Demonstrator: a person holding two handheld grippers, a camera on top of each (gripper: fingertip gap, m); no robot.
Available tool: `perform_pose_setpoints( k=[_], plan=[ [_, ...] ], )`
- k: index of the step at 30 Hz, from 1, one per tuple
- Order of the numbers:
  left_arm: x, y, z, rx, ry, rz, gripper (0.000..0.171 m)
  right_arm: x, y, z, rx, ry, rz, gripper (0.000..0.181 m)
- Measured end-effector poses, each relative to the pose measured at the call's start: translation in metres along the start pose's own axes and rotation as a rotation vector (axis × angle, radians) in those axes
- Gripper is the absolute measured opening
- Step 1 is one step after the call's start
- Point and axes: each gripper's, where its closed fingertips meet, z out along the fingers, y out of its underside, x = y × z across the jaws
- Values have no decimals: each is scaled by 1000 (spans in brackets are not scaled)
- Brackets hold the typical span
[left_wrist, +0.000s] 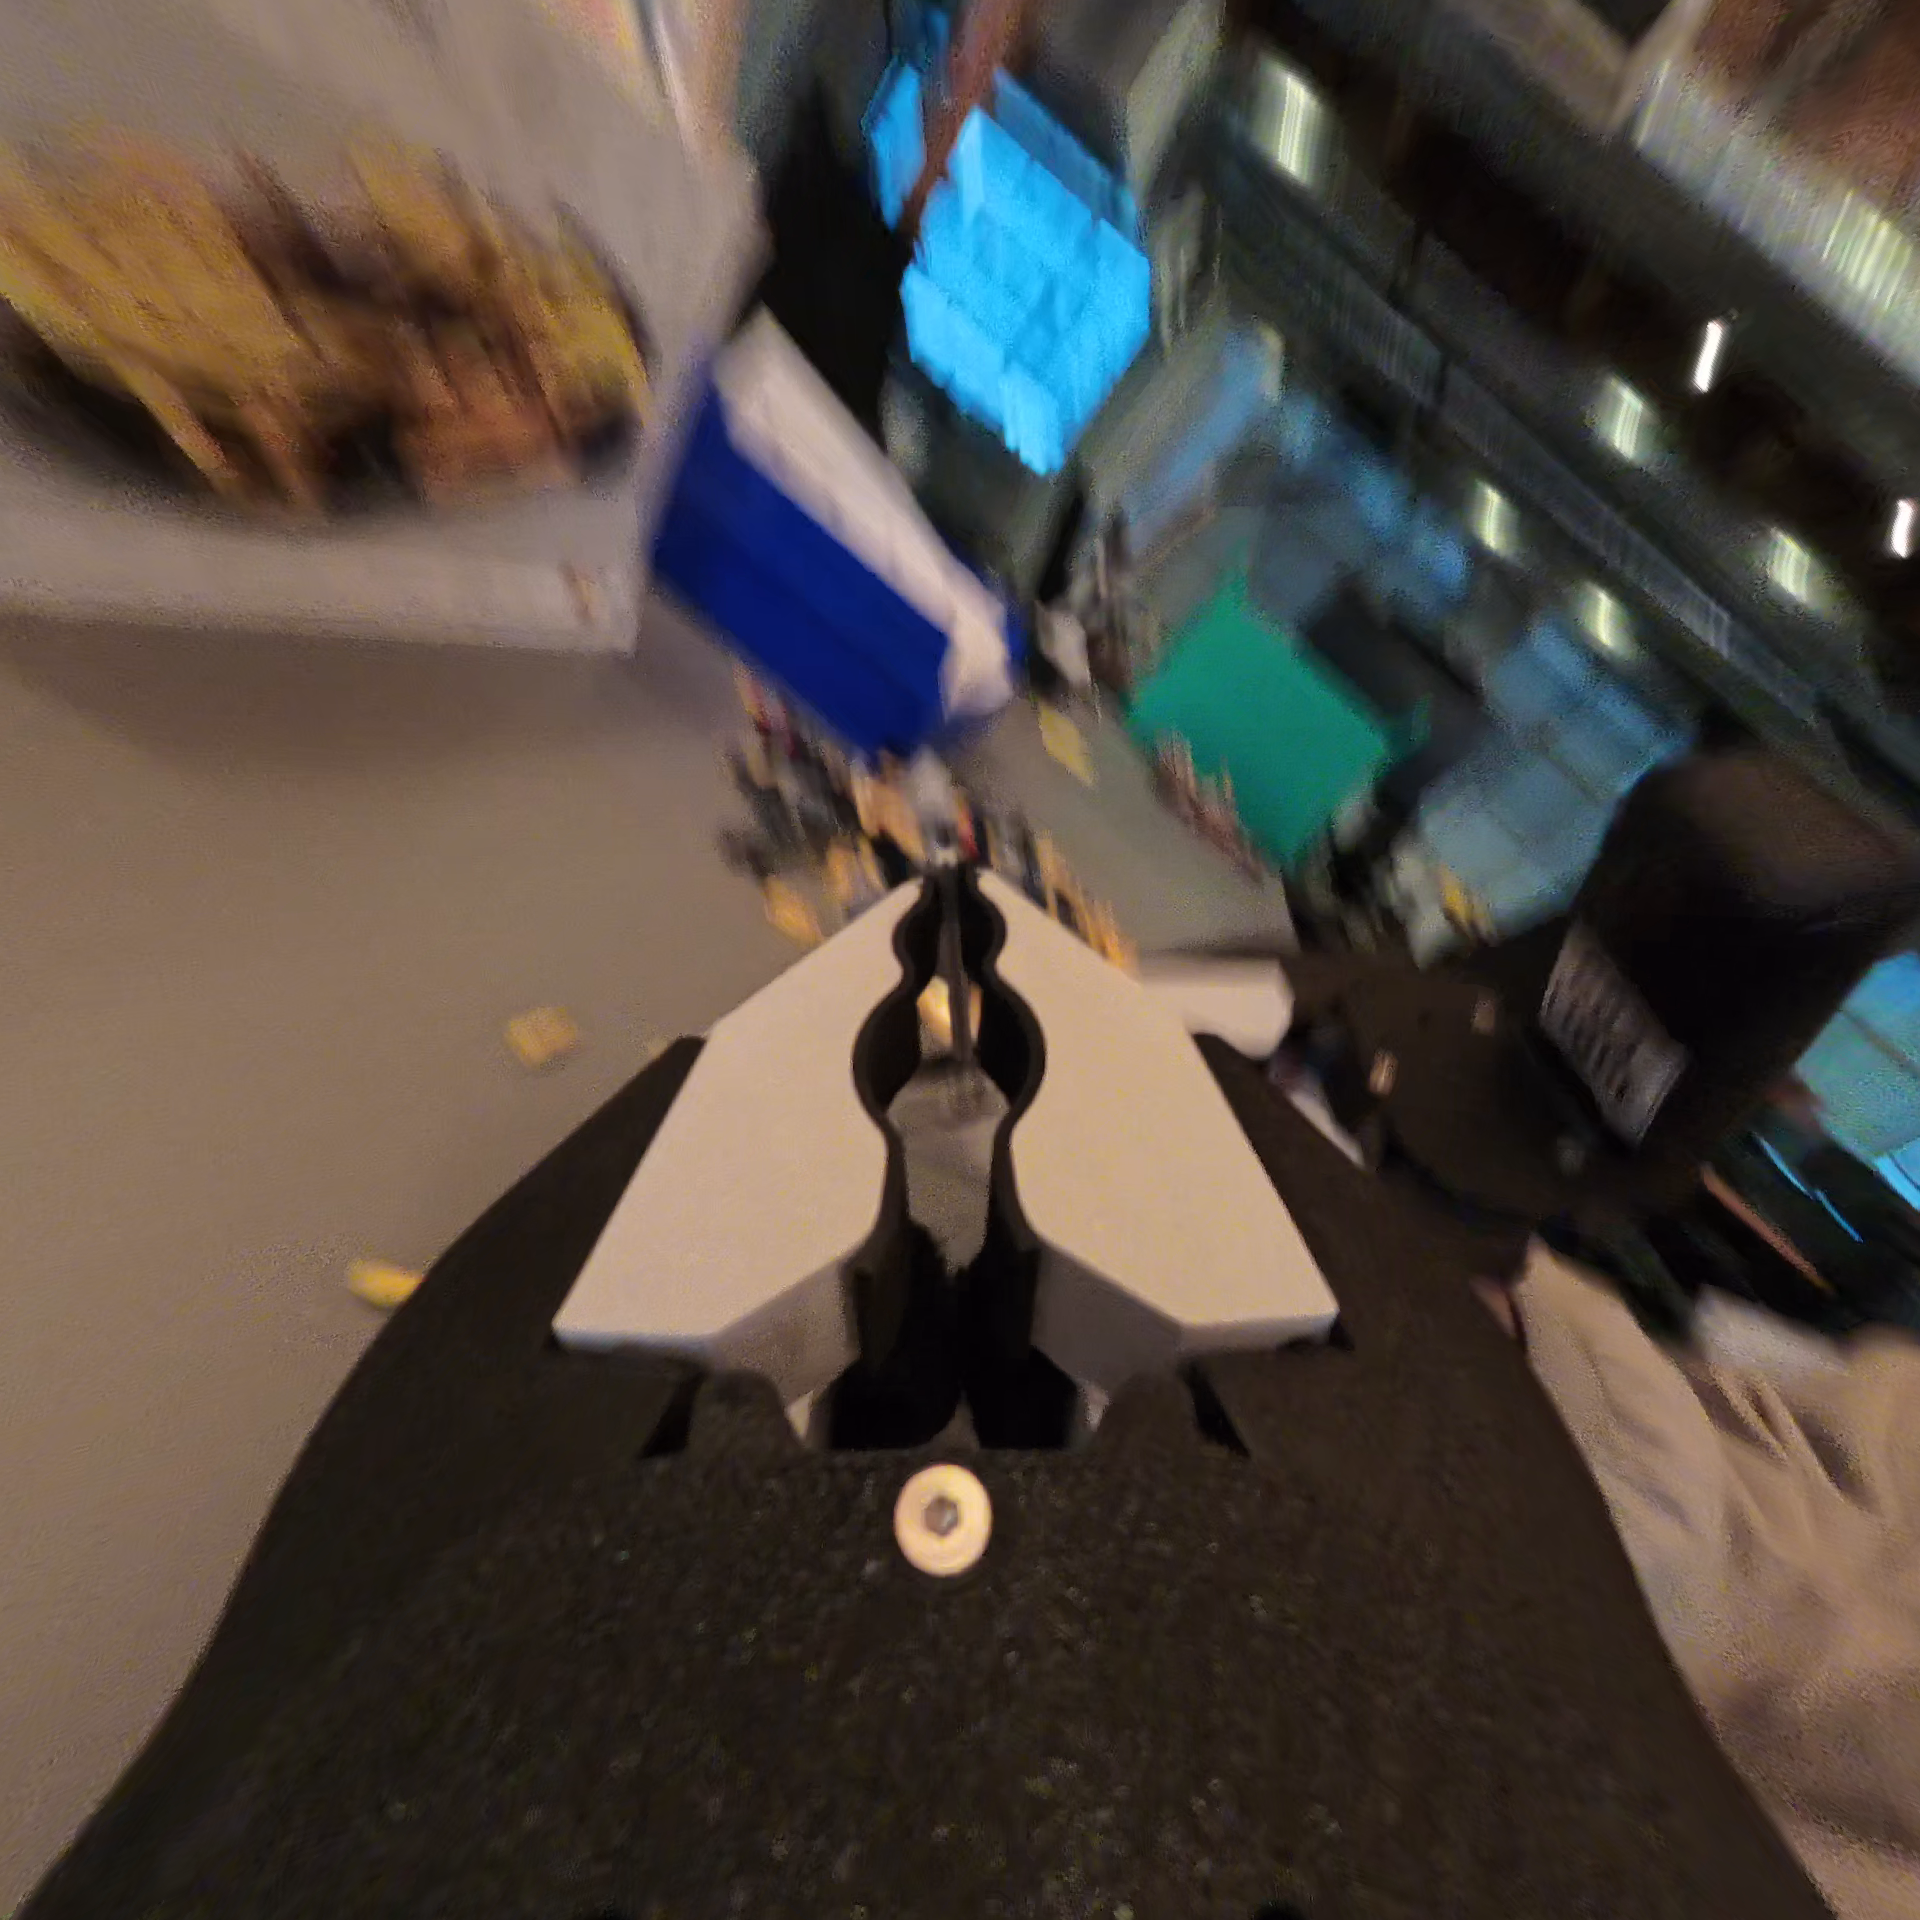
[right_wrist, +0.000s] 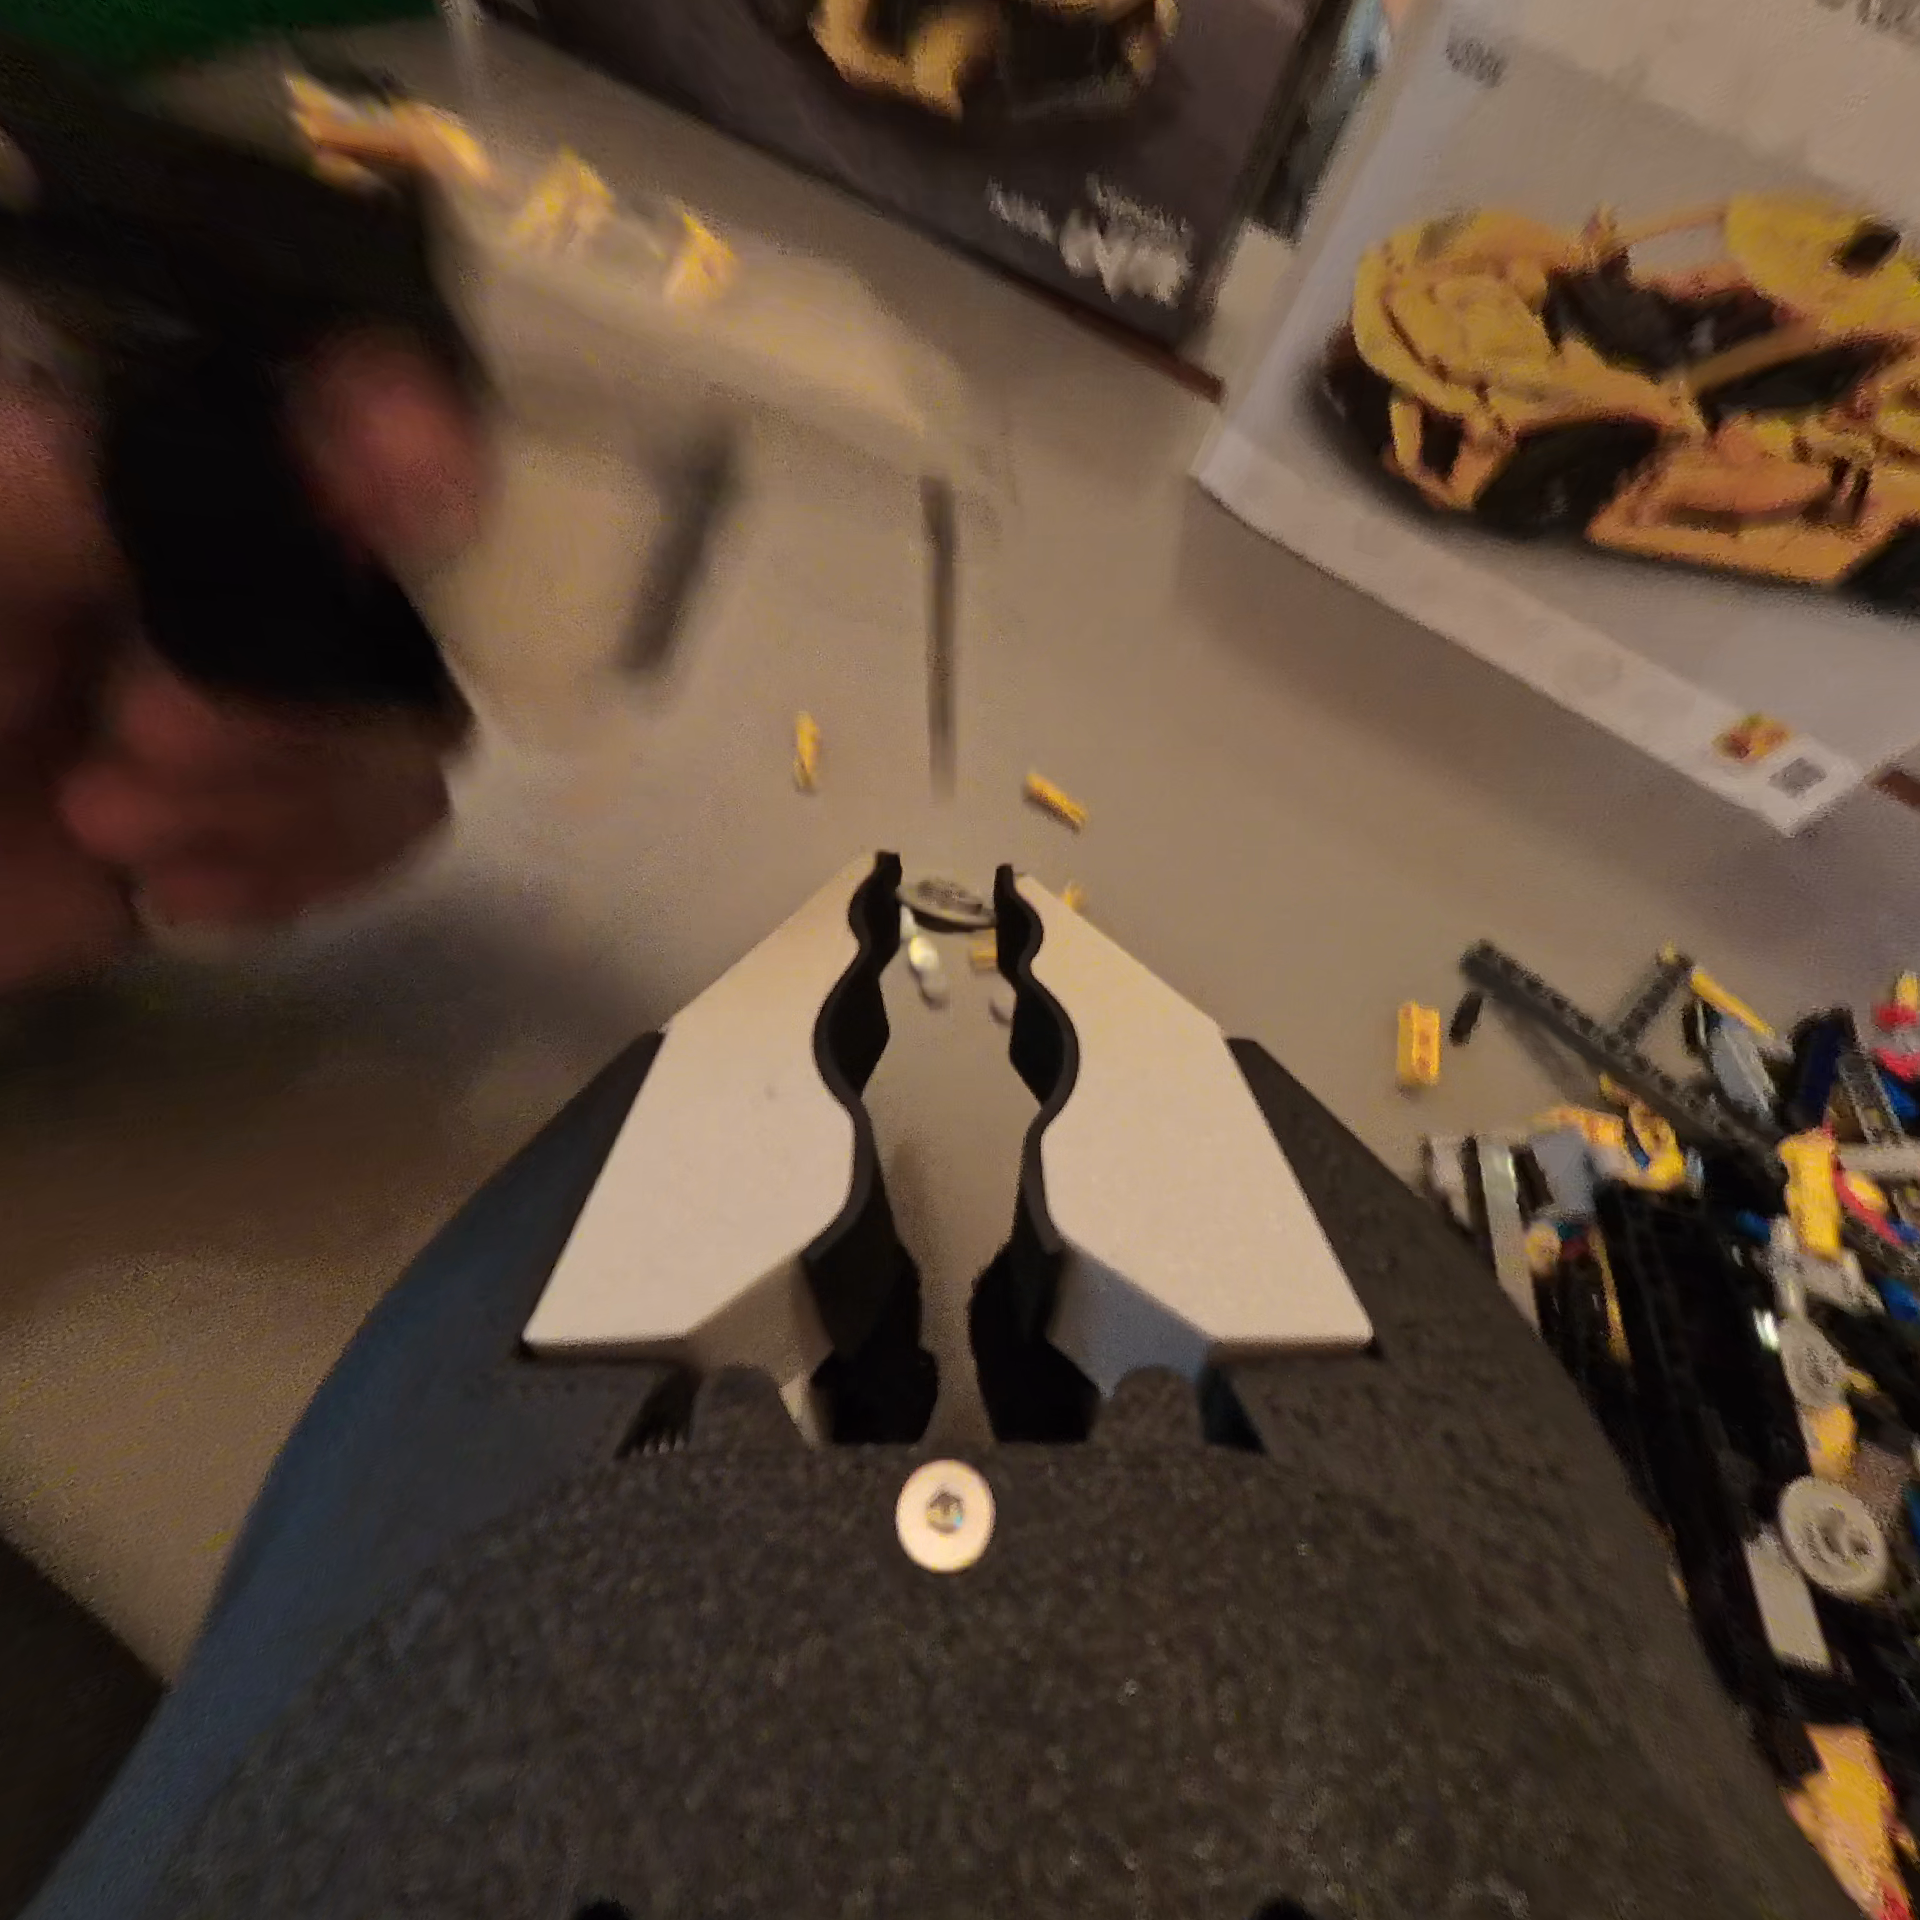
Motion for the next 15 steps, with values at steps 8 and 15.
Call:
perform_pose_setpoints(
  k=[8, 15],
  plan=[
    [1, -41, -26, 98, 180, -129, 3, 85, 18, -31, 26, 196, 23, 19],
    [24, 36, 8, -221, 208, -70, 3, 216, 87, -64, -59, 336, 232, 36]
  ],
)
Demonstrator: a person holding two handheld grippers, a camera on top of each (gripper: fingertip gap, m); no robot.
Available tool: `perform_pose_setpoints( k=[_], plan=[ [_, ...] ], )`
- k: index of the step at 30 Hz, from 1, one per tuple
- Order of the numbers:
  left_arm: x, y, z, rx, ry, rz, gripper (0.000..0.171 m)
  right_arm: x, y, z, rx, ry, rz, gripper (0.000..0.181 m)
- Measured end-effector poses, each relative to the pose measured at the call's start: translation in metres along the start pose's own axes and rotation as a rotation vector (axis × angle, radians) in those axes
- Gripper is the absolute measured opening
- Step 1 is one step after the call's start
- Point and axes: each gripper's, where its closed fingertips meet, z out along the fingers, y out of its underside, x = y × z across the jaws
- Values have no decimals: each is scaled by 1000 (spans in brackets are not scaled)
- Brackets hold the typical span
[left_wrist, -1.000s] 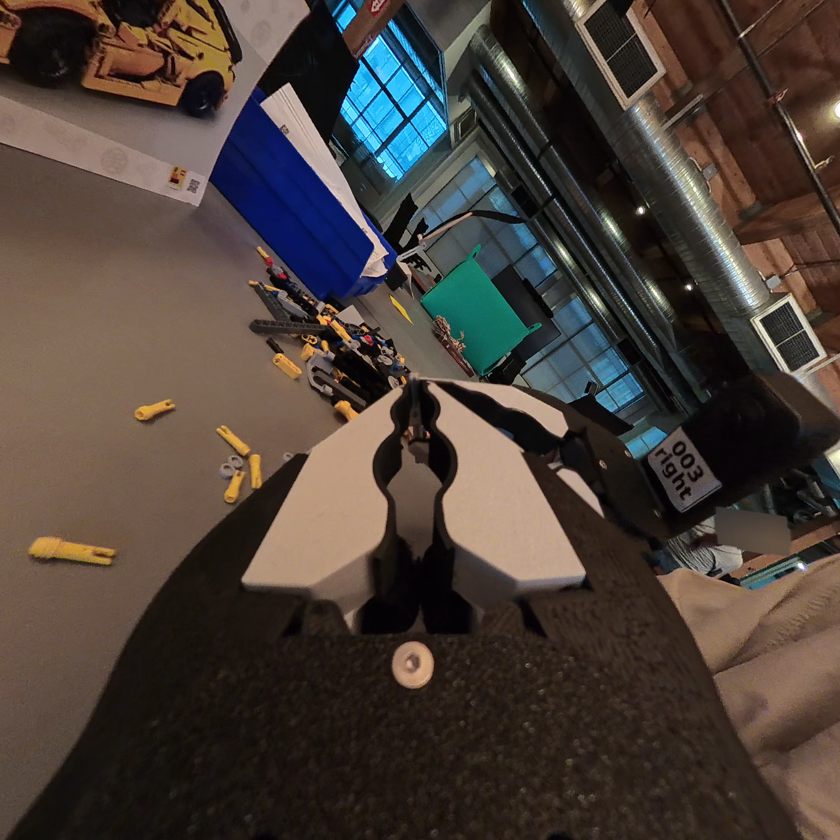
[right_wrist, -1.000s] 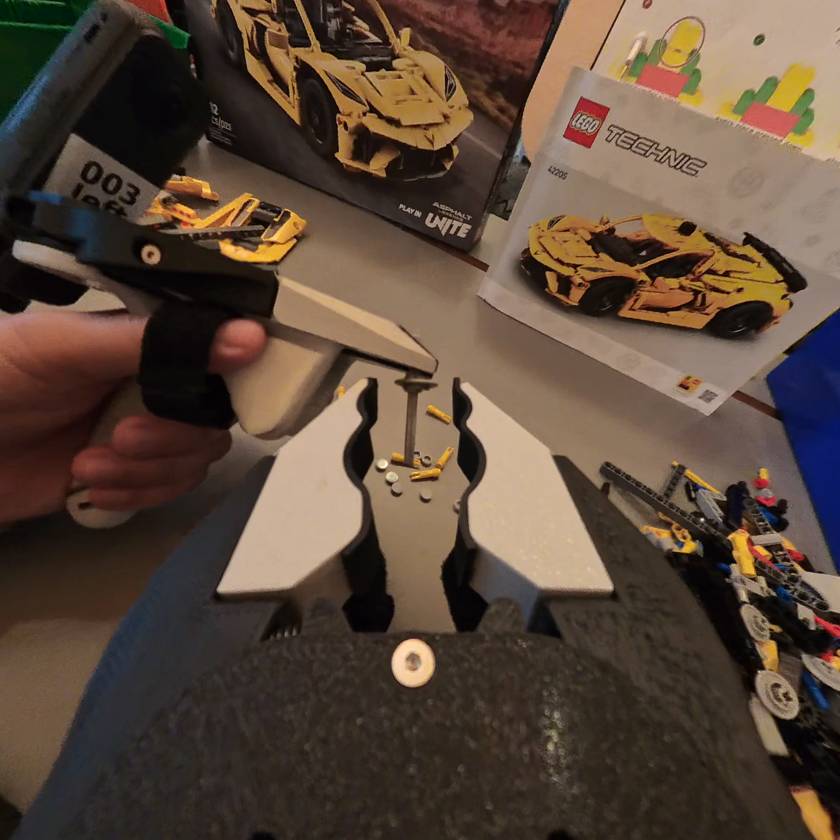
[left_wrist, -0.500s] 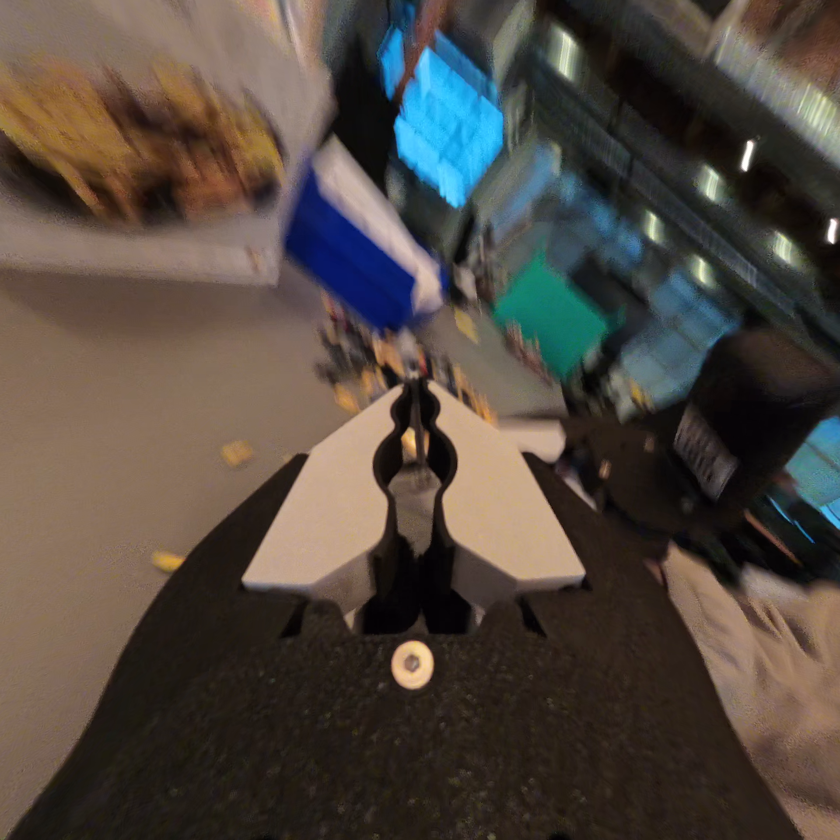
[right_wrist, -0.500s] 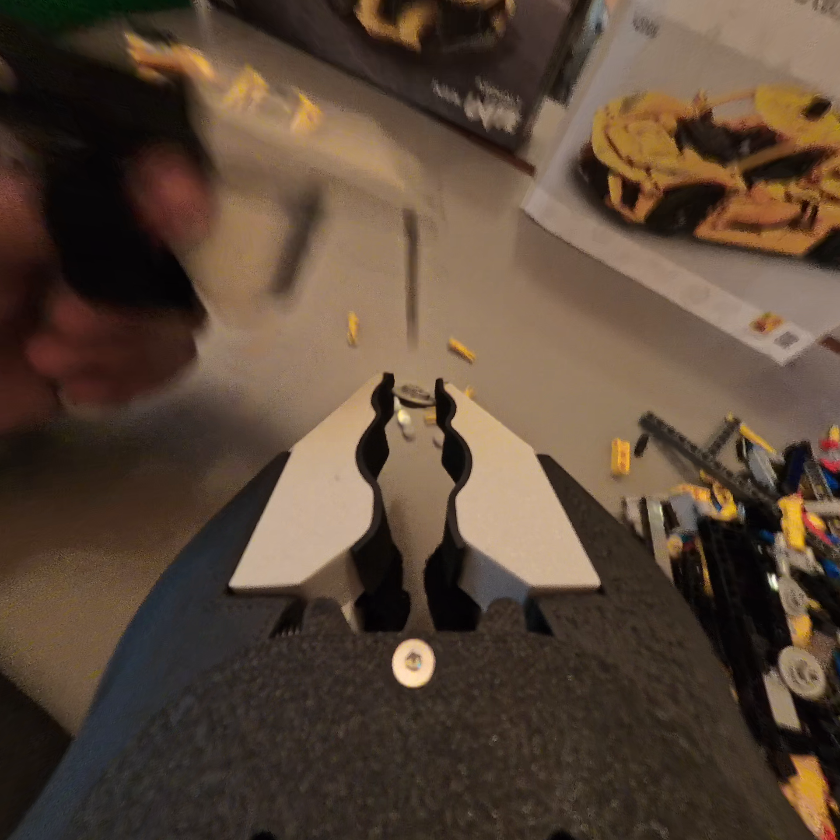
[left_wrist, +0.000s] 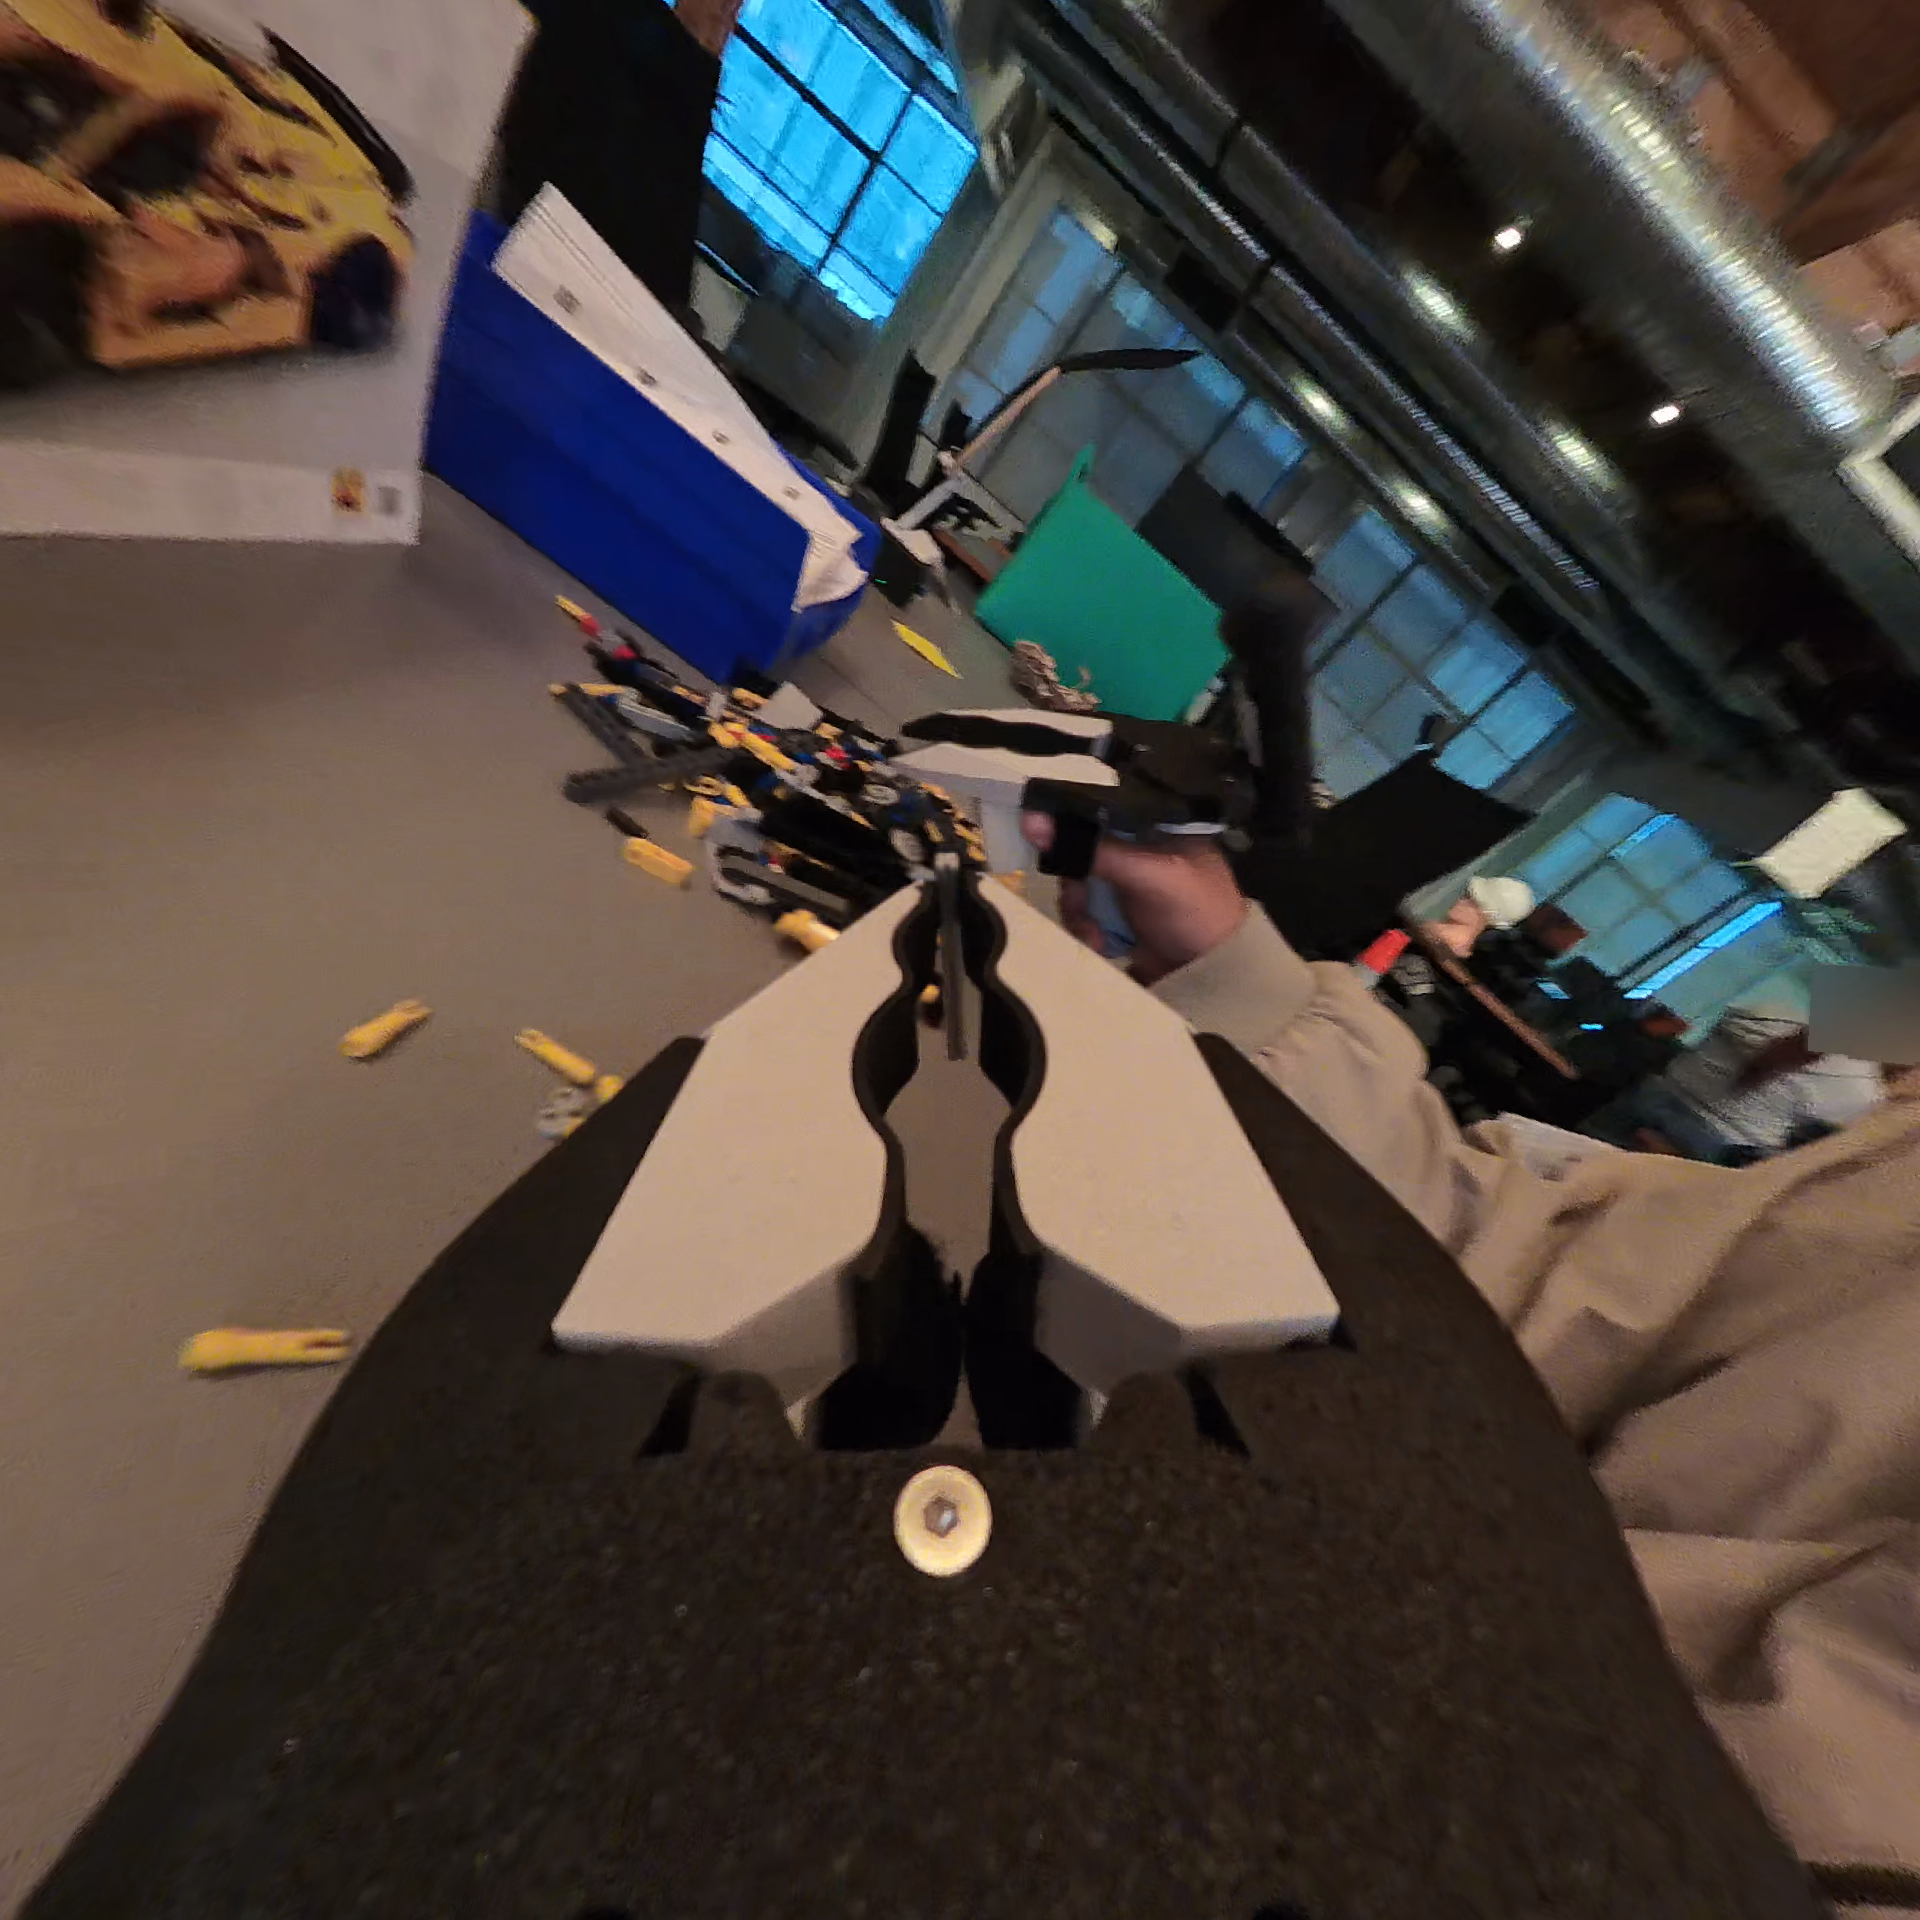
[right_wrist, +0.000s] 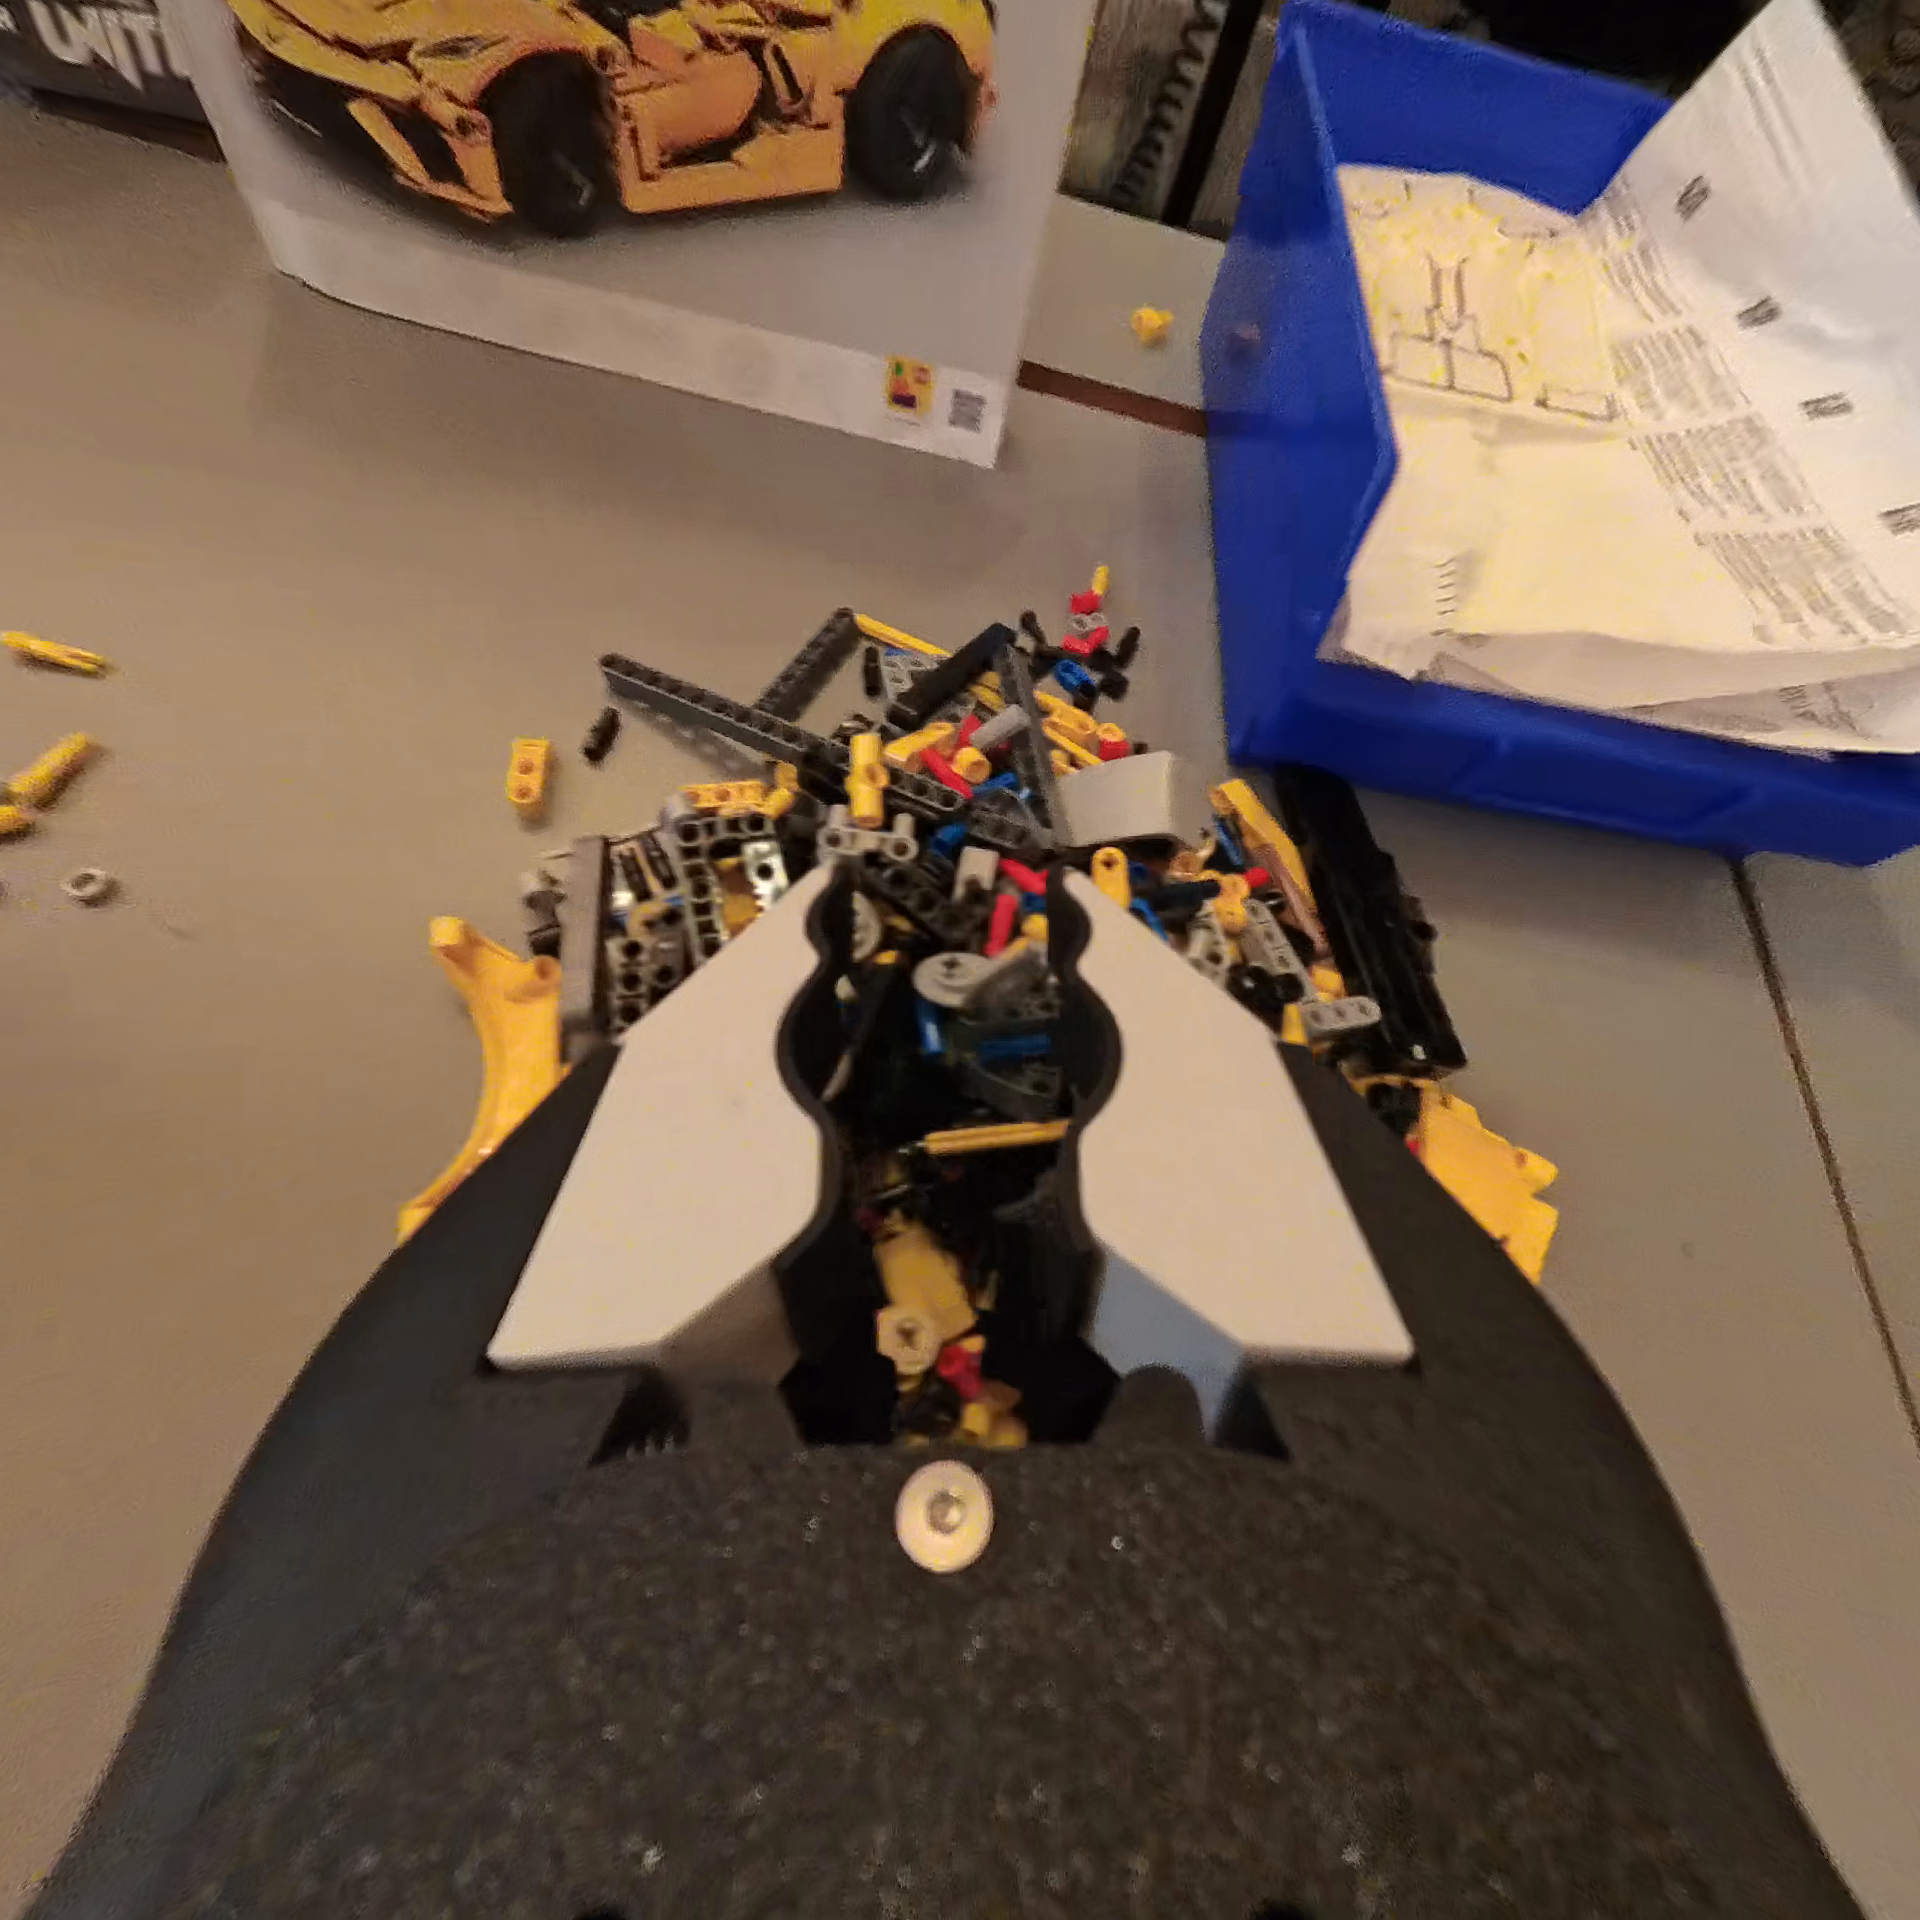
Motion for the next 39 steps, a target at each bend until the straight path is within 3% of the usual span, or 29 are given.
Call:
perform_pose_setpoints(
  k=[4, 5, 7, 10, 14, 15, 18, 19, 20, 22, 25, 27, 31, 34, 36, 39],
  plan=[
    [1, 11, 4, -35, 47, -95, 3, 0, -16, -12, 118, 15, -103, 42],
    [2, 12, 3, -38, 65, -119, 3, -17, -24, -16, 167, -50, -133, 46],
    [2, 7, 2, -3, 84, -149, 3, -84, -40, -30, 260, -311, -166, 43],
    [2, -1, -1, 47, 99, -150, 3, -187, -48, -52, 252, -694, -19, 44],
    [4, -4, -2, 72, 92, -106, 3, -245, -56, -54, 225, -865, 160, 37],
    [6, -2, -1, 54, 96, -89, 3, -247, -58, -55, 234, -874, 149, 6],
    [3, 0, 0, 7, 38, 1, 7, -233, -50, -45, 172, -749, 42, 3],
    [-2, -5, -2, 13, 6, 29, 29, -213, -49, -37, 158, -647, 12, 3],
    [-8, -12, -7, 23, -28, 45, 45, -188, -50, -32, 161, -555, 7, 3],
    [-32, -18, -20, -3, -139, 61, 45, -120, -44, -19, 109, -350, 42, 3],
    [-76, -2, -45, -214, -329, 94, 45, -20, 1, -4, -108, -37, -23, 3],
    [-100, -1, -62, -287, -455, 159, 44, 14, 16, -4, -140, 73, -34, 3],
    [-112, 9, -72, -351, -488, 122, 44, 26, 30, 1, -183, 69, 18, 16],
    [-109, 22, -67, -417, -459, 150, 43, 24, 6, -7, -65, 103, -20, 26],
    [-109, 35, -65, -506, -471, 245, 43, -3, -21, -15, 38, 47, -80, 27],
    [-111, 48, -59, -586, -500, 370, 43, -83, -32, -13, 58, -195, -106, 31]
  ],
)
